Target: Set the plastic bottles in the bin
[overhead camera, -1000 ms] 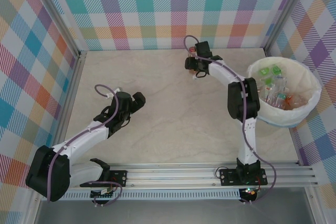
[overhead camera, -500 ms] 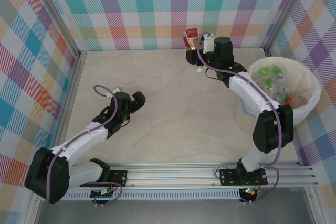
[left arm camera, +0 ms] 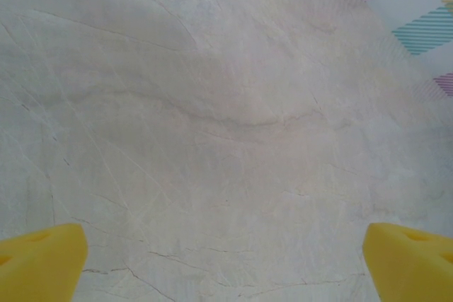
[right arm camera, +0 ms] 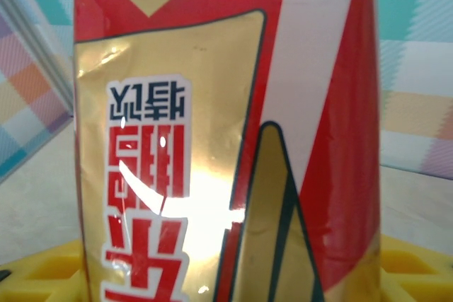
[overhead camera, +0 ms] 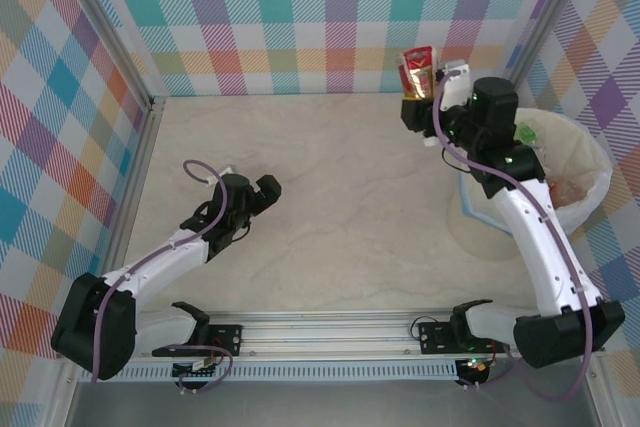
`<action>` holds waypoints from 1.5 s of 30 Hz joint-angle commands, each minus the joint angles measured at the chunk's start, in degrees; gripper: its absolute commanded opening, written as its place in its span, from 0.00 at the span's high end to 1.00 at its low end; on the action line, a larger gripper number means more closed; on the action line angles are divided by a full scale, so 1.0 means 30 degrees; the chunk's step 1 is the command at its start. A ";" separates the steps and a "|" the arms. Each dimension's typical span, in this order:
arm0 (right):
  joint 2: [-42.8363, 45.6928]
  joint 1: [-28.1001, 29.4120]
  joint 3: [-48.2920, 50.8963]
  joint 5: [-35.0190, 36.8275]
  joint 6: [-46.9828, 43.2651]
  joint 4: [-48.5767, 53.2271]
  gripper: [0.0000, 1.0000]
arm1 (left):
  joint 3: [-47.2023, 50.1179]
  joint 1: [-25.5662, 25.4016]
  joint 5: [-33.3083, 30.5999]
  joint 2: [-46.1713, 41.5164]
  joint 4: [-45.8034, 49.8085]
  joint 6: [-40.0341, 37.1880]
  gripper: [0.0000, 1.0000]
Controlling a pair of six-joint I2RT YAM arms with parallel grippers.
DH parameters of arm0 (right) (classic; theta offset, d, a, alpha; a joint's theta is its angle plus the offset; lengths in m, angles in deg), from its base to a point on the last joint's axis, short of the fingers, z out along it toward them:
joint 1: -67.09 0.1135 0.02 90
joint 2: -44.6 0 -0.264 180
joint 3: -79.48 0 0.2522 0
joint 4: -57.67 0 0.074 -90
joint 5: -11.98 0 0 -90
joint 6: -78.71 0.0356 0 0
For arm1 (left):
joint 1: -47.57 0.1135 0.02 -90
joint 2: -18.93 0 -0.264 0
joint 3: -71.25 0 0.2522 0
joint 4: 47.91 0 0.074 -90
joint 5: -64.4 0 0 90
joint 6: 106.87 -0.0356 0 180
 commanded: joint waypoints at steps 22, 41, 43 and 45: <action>0.5457 -0.6261 0.1794 1.4484 -0.5023 0.2863 0.40 | -0.3798 0.0162 0.8458 0.3440 -0.0789 -0.2485 0.00; 0.4128 -0.8037 0.3763 1.6818 -0.3738 0.1687 0.22 | -0.6569 -0.2971 0.7239 0.4275 -0.1132 -0.5105 0.00; 0.4230 -0.8040 0.3854 1.7379 -0.3270 0.1863 0.18 | -0.6664 -0.2971 0.7024 0.4067 -0.0724 -0.5195 0.00; 0.4297 -0.8038 0.3748 1.7764 -0.2828 0.2488 0.17 | -0.6715 -0.2971 0.6956 0.3884 -0.0368 -0.5333 0.00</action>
